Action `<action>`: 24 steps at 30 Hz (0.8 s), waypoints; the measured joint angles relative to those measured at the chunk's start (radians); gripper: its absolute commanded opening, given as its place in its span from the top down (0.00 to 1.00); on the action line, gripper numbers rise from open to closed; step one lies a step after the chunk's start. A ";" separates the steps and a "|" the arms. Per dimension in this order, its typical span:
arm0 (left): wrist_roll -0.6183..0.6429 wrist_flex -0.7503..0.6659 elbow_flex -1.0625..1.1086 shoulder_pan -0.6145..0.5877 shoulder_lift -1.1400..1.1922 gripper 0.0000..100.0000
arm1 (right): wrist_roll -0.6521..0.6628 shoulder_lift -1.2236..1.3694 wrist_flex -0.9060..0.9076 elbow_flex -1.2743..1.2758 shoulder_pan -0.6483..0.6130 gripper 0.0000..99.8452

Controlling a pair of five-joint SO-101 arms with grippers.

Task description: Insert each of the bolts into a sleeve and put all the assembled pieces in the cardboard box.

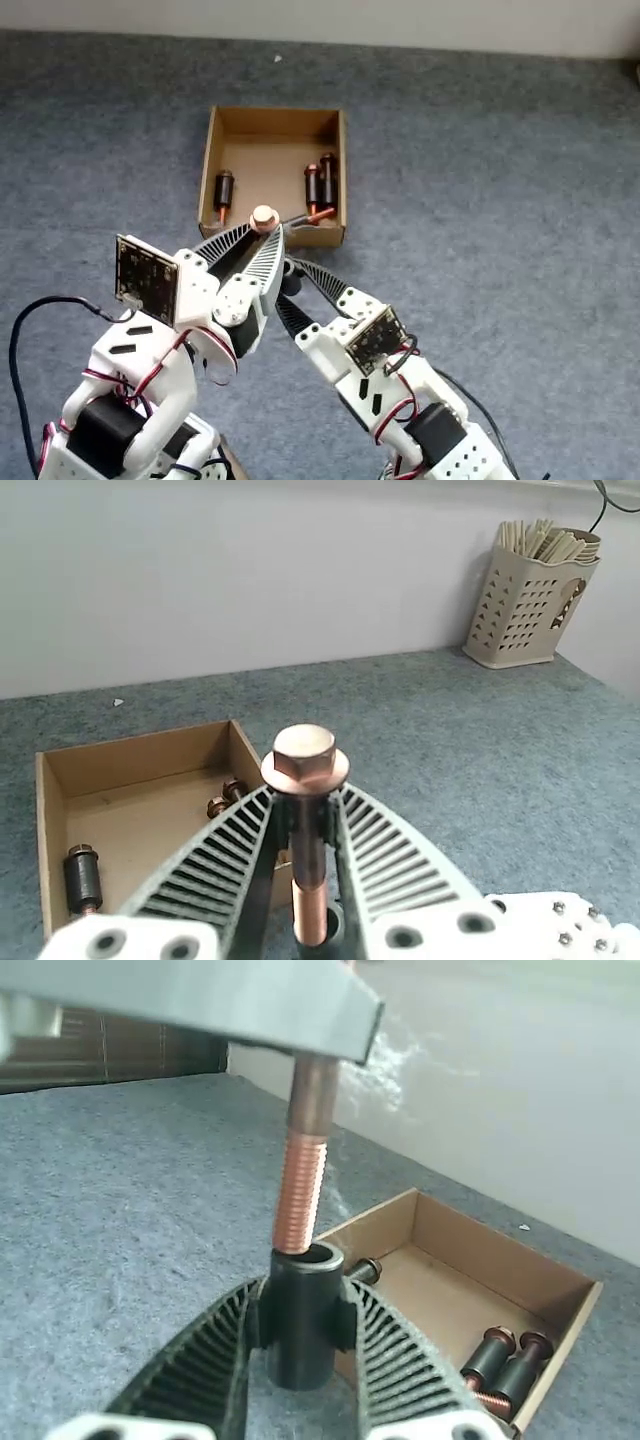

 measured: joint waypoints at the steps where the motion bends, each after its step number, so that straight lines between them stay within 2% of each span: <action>1: -0.002 0.000 0.014 0.008 -0.003 1.00 | 0.002 0.000 0.000 0.000 0.000 0.99; 19: 0.002 -0.011 0.069 0.037 -0.003 0.99 | -0.002 -0.003 0.002 0.000 -0.031 0.99; 21: 0.000 -0.011 0.069 0.037 -0.003 0.93 | -0.002 -0.003 0.002 0.000 -0.031 0.99; 24: 0.000 -0.011 0.069 0.037 -0.003 0.78 | -0.002 -0.003 0.002 0.000 -0.031 0.99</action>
